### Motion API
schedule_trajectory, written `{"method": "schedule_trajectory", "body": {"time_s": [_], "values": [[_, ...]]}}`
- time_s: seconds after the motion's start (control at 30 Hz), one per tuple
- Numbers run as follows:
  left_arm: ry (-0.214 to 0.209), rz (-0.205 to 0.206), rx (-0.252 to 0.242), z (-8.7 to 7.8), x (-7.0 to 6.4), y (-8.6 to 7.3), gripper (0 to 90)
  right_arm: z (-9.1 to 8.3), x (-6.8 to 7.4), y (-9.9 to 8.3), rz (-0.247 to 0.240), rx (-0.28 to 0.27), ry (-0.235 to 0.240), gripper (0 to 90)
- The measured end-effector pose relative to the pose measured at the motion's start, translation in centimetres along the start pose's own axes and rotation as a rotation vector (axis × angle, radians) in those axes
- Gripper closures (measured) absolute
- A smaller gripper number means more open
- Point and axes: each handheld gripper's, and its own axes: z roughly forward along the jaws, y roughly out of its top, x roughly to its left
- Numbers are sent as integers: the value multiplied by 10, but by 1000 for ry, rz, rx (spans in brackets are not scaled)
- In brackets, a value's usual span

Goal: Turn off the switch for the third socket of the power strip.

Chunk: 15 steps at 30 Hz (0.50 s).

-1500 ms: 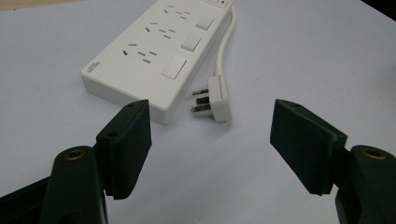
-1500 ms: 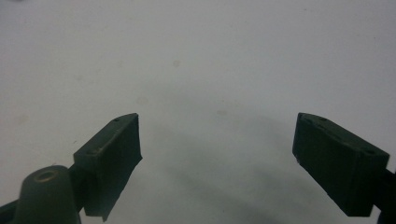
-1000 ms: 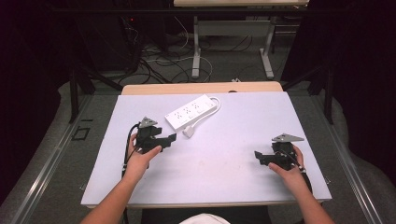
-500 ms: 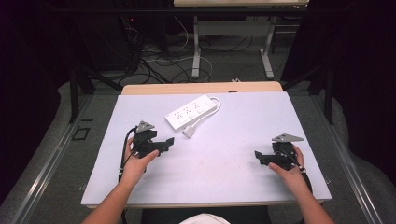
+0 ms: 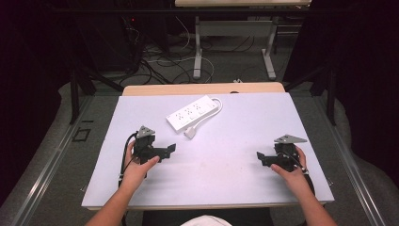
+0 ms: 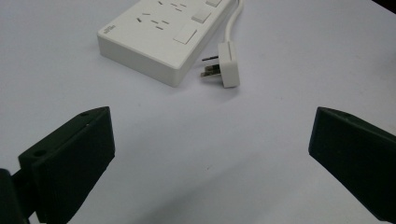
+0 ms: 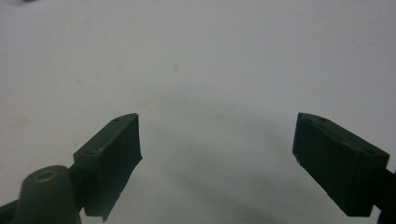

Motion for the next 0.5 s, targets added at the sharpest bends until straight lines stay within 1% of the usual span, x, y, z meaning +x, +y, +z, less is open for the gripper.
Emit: {"method": "schedule_trajectory", "body": {"time_s": [0.1, 0.13, 0.17, 0.2, 0.27, 0.3, 0.33, 0.4, 0.43, 0.47, 0.5], "values": [[-1, -2, 0, 1, 0, -3, 2, -1, -1, 0, -5, -4, -2, 147], [-1, -9, -3, 1, 0, -4, 3, -1, -1, 0, -2, -6, 1, 147], [-1, -5, -7, 2, 0, -5, 3, -2, -1, 0, -5, -7, 1, 147], [-2, -2, -4, 2, 1, -6, 3, -2, -1, 0, -6, -7, 1, 147], [-7, -7, 8, 2, 1, -7, 2, -2, -1, 1, -6, -9, 0, 147], [-7, -10, 2, 4, 2, -8, 2, -2, -1, 1, -3, -10, -1, 147], [-7, -5, 12, 4, 2, -8, 3, -2, -1, 1, -4, -10, -1, 147], [-4, -9, 9, 5, 2, -9, 3, -2, -1, 1, -7, -9, 0, 147], [-3, -10, 17, 5, 2, -9, 2, -2, -1, 1, -7, -9, 1, 147], [-3, -8, 19, 5, 2, -9, 2, -2, -1, 1, -8, -9, 1, 147], [0, 8, 21, 5, 4, -9, 2, -2, -1, 1, -9, -9, 1, 147]]}}
